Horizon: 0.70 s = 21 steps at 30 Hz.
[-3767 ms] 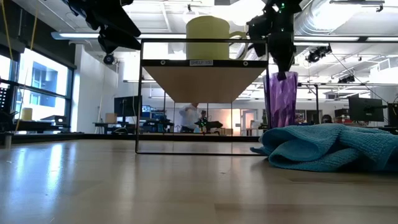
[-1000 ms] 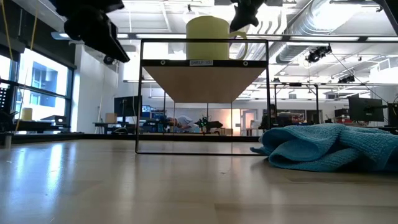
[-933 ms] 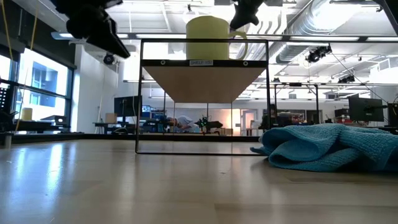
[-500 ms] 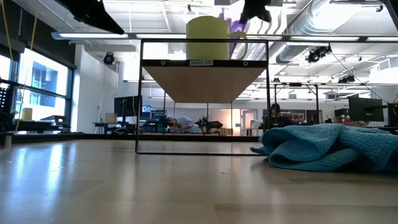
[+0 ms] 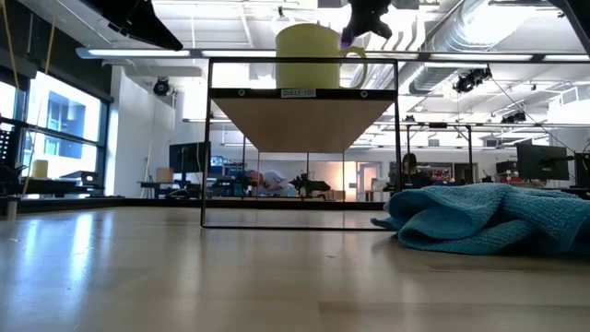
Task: Stack small to large cups/mugs on shelf
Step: Put the violet cup on the shelf
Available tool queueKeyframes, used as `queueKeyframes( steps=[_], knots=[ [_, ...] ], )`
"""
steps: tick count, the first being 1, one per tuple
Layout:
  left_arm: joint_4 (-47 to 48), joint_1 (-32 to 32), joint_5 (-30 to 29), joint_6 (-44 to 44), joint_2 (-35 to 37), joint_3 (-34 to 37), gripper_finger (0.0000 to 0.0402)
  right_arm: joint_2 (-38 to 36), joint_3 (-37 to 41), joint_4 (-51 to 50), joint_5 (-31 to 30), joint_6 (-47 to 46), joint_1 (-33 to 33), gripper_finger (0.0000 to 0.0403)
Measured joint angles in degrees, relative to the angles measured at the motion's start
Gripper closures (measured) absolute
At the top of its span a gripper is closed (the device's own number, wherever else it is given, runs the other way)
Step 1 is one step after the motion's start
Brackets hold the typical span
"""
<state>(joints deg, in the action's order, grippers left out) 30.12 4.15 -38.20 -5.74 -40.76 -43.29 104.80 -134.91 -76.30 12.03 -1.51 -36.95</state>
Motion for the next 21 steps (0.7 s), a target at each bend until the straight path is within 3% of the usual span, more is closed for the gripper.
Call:
queueKeyframes(
  steps=[21],
  knots=[
    [0.0, 0.0, 0.0, 3.2, 0.0, 0.0, 0.0218, 6.1, 0.0, 4.5, 1.6, 1.5, -1.0, 0.0403]
  ],
)
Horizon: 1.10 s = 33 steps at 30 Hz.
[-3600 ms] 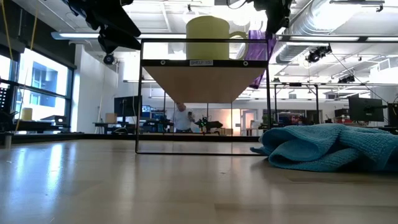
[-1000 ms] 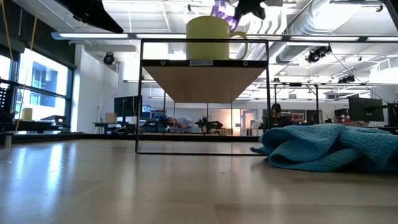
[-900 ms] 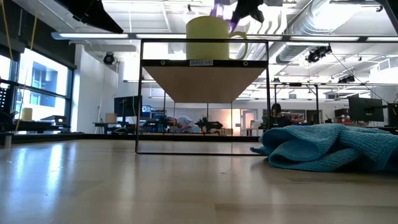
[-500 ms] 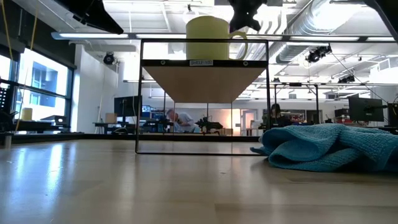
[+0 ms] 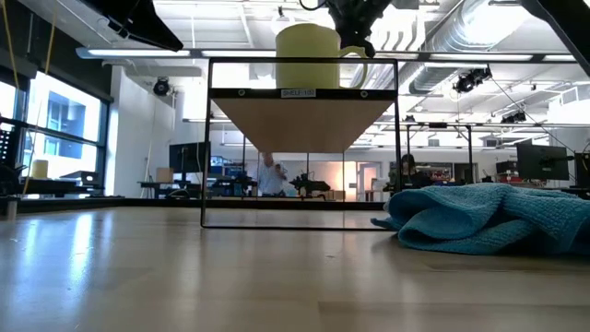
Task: Stack small to large cups/mugs on shelf
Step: Put the violet cup on the shelf
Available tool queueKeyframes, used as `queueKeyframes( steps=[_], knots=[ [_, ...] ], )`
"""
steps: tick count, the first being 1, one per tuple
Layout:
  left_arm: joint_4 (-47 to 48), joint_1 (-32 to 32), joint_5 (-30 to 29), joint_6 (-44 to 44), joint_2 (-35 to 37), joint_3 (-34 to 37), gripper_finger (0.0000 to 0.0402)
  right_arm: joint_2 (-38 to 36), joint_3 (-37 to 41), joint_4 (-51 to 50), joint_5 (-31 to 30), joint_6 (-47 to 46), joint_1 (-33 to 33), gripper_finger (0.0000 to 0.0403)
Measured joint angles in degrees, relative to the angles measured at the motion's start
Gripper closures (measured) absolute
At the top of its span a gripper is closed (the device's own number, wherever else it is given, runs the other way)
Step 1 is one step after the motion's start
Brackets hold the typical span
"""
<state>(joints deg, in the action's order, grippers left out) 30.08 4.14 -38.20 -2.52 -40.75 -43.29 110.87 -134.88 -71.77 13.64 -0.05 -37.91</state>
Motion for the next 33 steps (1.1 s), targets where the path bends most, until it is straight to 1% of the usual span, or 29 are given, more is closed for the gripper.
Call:
queueKeyframes(
  steps=[13, 24, 33],
  knots=[
    [0.0, 0.0, 0.0, 0.0, 0.0, 0.0, 0.0218, 0.5, 0.1, -0.4, 0.1, -1.2, -0.4, 0.0403],
    [0.0, 0.0, 0.0, -0.1, 0.0, 0.0, 0.0218, 3.6, 0.1, -0.9, 0.6, -1.5, -0.4, 0.0403],
    [0.0, 0.0, 0.0, -0.2, 0.0, 0.0, 0.0218, 2.7, 0.0, -1.3, 0.8, -1.5, -0.5, 0.0403]
  ],
)
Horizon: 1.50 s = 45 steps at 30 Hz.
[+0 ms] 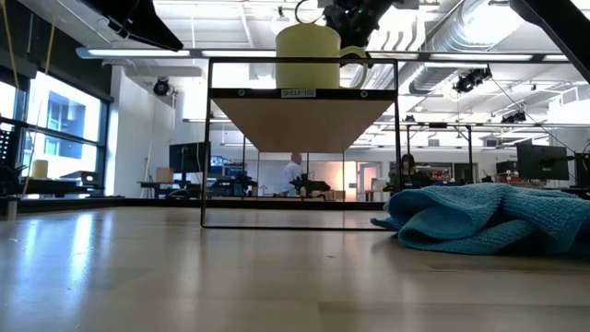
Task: Stack small to large cups/mugs on shelf
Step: Put the violet cup on the shelf
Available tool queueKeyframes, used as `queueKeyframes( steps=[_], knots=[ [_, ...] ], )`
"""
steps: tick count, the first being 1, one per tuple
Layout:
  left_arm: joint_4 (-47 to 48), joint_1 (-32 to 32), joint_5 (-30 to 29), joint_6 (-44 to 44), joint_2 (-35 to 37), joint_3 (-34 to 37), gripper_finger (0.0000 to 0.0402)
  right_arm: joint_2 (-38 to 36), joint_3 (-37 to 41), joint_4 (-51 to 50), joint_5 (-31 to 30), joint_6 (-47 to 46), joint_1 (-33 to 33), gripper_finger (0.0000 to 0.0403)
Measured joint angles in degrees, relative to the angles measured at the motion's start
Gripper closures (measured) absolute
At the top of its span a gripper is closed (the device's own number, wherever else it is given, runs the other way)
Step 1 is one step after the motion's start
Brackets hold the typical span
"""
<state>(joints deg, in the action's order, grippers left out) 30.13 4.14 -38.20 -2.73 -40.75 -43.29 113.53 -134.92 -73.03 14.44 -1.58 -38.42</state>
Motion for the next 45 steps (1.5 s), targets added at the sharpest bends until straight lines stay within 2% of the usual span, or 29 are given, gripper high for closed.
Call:
queueKeyframes(
  steps=[45],
  knots=[
    [-0.1, 0.0, -1.1, 1.6, 0.0, 0.0, 0.0218, -0.4, -0.1, -2.1, 0.3, 0.1, -0.6, 0.0403]
  ],
)
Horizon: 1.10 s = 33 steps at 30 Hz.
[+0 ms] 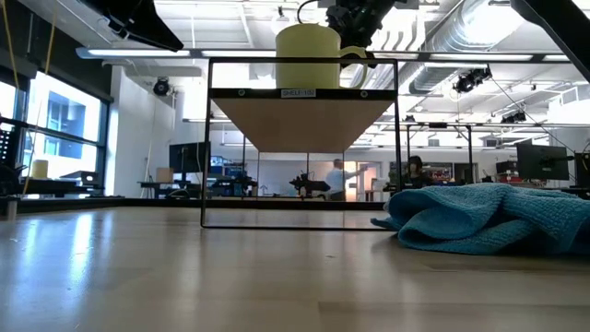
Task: Stack small to large cups/mugs on shelf
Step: Put the violet cup on the shelf
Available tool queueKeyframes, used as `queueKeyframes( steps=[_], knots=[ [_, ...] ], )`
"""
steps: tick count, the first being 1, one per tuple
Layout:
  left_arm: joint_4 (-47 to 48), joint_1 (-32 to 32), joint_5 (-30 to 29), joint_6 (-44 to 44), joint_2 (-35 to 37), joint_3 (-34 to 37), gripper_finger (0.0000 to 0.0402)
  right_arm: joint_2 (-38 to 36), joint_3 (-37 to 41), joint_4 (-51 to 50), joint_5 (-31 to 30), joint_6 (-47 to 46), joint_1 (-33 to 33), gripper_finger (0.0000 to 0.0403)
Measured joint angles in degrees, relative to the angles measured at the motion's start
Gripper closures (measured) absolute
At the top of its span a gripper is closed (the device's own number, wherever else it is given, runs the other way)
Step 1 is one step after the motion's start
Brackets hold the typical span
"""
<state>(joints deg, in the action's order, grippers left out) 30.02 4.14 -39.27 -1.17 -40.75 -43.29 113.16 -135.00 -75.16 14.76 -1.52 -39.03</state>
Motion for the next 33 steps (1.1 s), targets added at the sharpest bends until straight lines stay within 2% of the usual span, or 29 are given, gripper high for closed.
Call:
queueKeyframes(
  steps=[33],
  knots=[
    [0.1, 0.0, 0.0, 0.2, 0.0, 0.0, 0.0218, 1.2, 0.0, 0.8, 2.4, -1.3, -0.1, 0.0402]
  ],
)
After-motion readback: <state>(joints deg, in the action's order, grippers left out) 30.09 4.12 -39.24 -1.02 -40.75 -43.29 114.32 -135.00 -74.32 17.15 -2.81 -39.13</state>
